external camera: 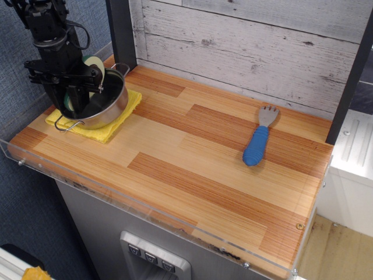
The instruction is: Place the avocado inside the pot
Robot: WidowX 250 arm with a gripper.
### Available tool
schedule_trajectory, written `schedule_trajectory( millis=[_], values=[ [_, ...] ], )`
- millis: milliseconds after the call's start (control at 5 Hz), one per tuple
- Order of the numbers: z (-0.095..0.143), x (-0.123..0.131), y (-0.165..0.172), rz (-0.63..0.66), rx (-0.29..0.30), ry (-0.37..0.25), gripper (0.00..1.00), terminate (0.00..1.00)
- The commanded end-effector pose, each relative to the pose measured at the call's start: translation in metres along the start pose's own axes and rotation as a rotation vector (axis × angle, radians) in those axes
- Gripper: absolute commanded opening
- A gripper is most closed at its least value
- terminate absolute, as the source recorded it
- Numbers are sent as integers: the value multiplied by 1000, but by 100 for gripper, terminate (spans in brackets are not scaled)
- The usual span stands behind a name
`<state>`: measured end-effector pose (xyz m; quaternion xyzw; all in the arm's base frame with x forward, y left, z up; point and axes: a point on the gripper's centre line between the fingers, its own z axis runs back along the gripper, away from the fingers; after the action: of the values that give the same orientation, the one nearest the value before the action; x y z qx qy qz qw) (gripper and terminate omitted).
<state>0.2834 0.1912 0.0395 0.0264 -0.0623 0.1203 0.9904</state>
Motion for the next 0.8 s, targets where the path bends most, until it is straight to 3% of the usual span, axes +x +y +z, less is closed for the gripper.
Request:
schedule_trajectory(
  millis=[0, 200, 400, 600],
  values=[
    [21, 11, -20, -72, 43, -45, 100, 0],
    [31, 10, -30, -99, 61, -71, 100, 0],
    [57, 5, -44, -113, 70, -104, 100, 0],
    [85, -7, -58, -169, -23, -184, 100, 0]
  ],
)
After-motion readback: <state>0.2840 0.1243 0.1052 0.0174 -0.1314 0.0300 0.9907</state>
